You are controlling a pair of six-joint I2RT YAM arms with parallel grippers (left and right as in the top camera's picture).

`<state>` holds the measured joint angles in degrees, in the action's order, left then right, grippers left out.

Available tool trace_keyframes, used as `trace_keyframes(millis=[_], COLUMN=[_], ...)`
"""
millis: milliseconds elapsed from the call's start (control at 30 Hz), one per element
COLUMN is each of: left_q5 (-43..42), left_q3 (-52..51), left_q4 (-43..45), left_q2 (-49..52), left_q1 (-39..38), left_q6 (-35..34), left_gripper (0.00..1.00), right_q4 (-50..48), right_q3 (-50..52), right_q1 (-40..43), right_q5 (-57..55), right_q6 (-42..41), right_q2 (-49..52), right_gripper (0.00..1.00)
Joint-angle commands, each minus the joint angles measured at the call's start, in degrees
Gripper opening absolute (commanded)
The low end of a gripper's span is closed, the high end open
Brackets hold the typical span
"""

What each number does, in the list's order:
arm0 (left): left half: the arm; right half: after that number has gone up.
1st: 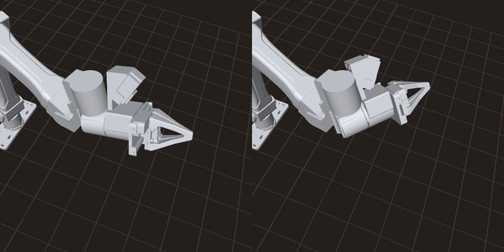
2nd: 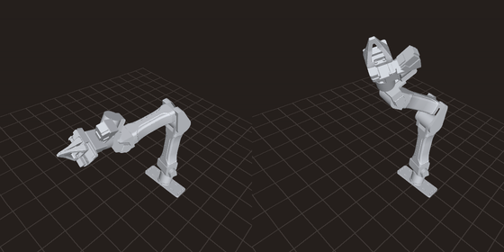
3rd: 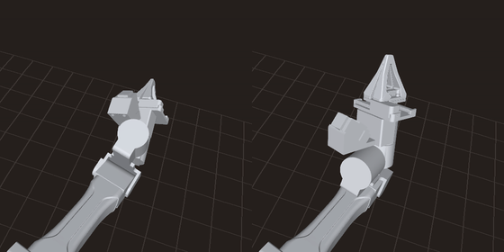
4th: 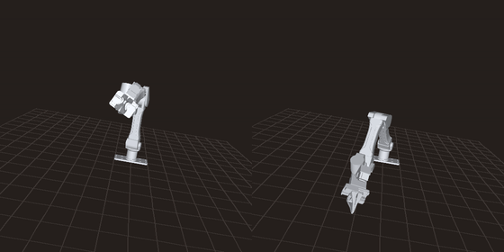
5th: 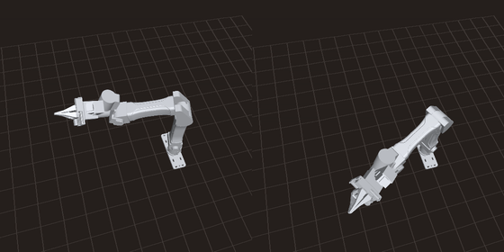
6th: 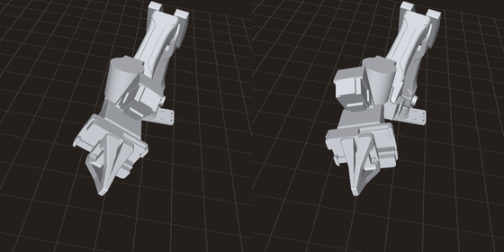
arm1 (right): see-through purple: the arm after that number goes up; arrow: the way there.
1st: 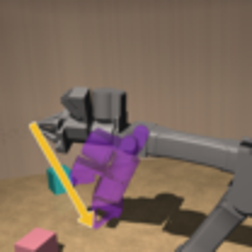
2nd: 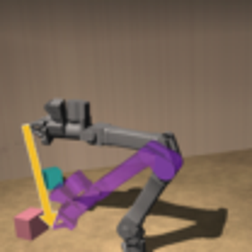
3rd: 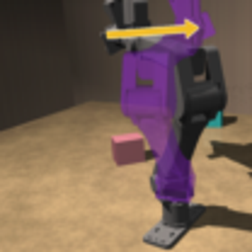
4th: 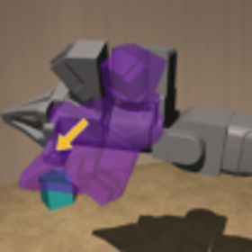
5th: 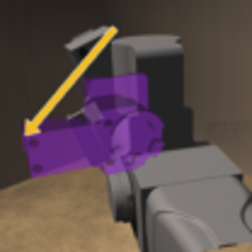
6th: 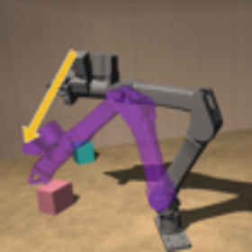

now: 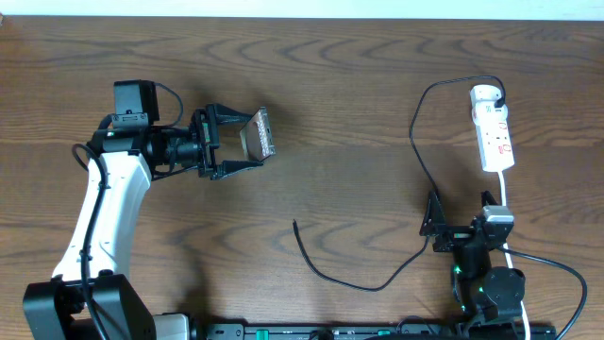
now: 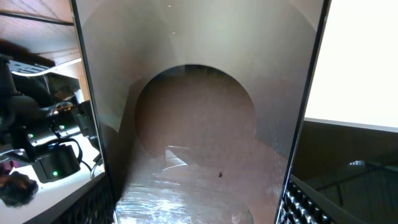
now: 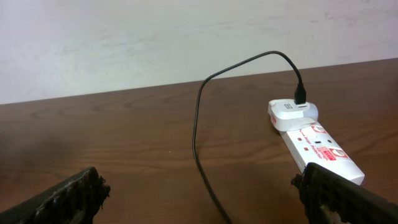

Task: Plug charger to phone and switch on socket
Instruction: 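Lift the phone with the left gripper and tilt it upright, then move the right gripper toward the phone held by the left gripper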

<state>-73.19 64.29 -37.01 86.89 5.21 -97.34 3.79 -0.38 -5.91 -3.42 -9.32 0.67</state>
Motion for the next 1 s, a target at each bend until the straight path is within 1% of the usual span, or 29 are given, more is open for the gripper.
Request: trace_keyframes(millis=[0, 467, 533, 700, 767, 900, 967], left_q5=[-2.91, -2.93, -2.91, -2.89, -2.86, -0.87, 1.22], left_q3=[0.24, 0.24, 0.24, 0.24, 0.24, 0.22, 0.22], left_q4=[0.24, 0.24, 0.24, 0.24, 0.24, 0.22, 0.22], left_q2=[-0.96, -0.96, -0.96, -0.96, -0.96, -0.96, -0.96], left_q1=[0.31, 0.28, 0.28, 0.28, 0.28, 0.28, 0.28], left_q6=[-0.94, -0.61, 0.0, 0.04, 0.87, 1.7, 1.7], left_gripper=[0.07, 0.07, 0.07, 0.07, 0.07, 0.07, 0.07], right_q4=[0.24, 0.11, -0.22, -1.57, -1.42, 0.92, 3.78], right_q3=[0.07, 0.07, 0.07, -0.74, -1.99, -7.91, -13.33], right_q1=[0.35, 0.35, 0.35, 0.35, 0.35, 0.35, 0.35], right_q5=[-0.09, -0.07, 1.73, 12.68, 13.29, 13.6, 14.58], right_q6=[0.85, 0.79, -1.49, -4.31, -7.67, -7.93, -7.78], right_q2=[-0.33, -0.33, -0.33, -0.33, -0.15, 2.27, 6.16], right_gripper=[1.0, 0.99, 0.99, 0.99, 0.99, 0.99, 0.99])
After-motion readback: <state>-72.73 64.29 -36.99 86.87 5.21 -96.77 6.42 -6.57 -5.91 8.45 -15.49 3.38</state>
